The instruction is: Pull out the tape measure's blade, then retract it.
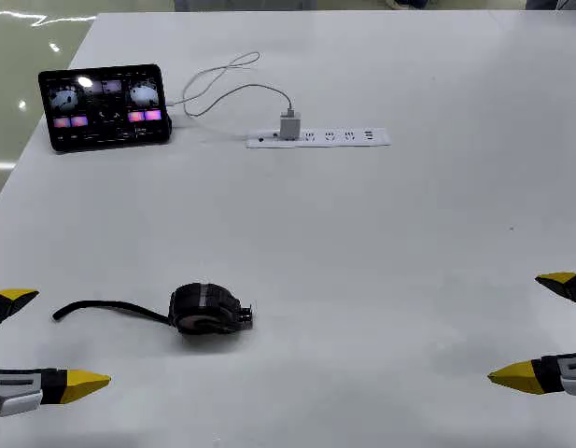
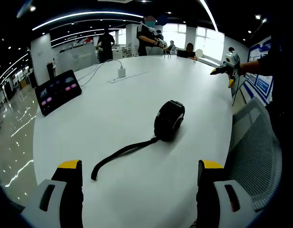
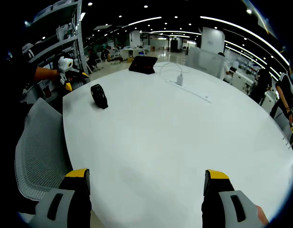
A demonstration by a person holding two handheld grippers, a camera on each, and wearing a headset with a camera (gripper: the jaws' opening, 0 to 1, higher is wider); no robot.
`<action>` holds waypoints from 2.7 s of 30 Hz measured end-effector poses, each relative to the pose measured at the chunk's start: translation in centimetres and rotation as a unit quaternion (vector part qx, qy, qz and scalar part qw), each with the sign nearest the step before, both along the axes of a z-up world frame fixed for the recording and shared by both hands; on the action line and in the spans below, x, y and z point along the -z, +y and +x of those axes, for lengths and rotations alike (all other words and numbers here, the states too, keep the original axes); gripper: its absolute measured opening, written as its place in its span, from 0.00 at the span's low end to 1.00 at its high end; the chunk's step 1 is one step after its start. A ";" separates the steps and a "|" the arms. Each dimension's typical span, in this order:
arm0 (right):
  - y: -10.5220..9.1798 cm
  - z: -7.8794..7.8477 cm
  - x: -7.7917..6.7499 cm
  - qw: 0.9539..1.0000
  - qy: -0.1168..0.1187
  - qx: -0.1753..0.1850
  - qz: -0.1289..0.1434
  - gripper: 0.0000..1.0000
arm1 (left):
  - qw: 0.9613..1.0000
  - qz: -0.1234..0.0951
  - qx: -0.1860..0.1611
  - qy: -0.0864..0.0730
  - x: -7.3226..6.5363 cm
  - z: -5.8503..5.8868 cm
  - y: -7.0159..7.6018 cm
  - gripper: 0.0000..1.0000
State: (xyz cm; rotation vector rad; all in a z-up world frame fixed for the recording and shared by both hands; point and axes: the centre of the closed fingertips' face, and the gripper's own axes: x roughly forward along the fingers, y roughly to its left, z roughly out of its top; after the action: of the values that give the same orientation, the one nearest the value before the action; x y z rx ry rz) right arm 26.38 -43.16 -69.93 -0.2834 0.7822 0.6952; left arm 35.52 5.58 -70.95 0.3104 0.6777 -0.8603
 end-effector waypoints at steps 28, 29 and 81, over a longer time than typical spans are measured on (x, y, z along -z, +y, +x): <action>1.2 0.6 -0.3 1.000 -0.016 -0.020 0.004 0.99 | 0.999 0.002 0.032 0.001 -0.5 -1.0 -0.7 0.99; 1.2 0.7 -0.3 1.000 -0.018 -0.021 0.005 0.99 | 0.999 0.002 0.036 -0.001 -0.5 -0.9 -0.8 0.99; 10.9 4.7 1.1 0.991 -0.019 -0.135 0.014 0.99 | 0.964 0.082 0.253 -0.001 1.9 2.5 -11.8 0.96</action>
State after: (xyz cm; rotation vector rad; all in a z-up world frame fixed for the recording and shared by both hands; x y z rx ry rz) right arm 31.04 -32.28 -70.99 -0.3800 0.7044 0.9516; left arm 37.98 -6.22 -72.84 0.6525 0.6789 -1.2925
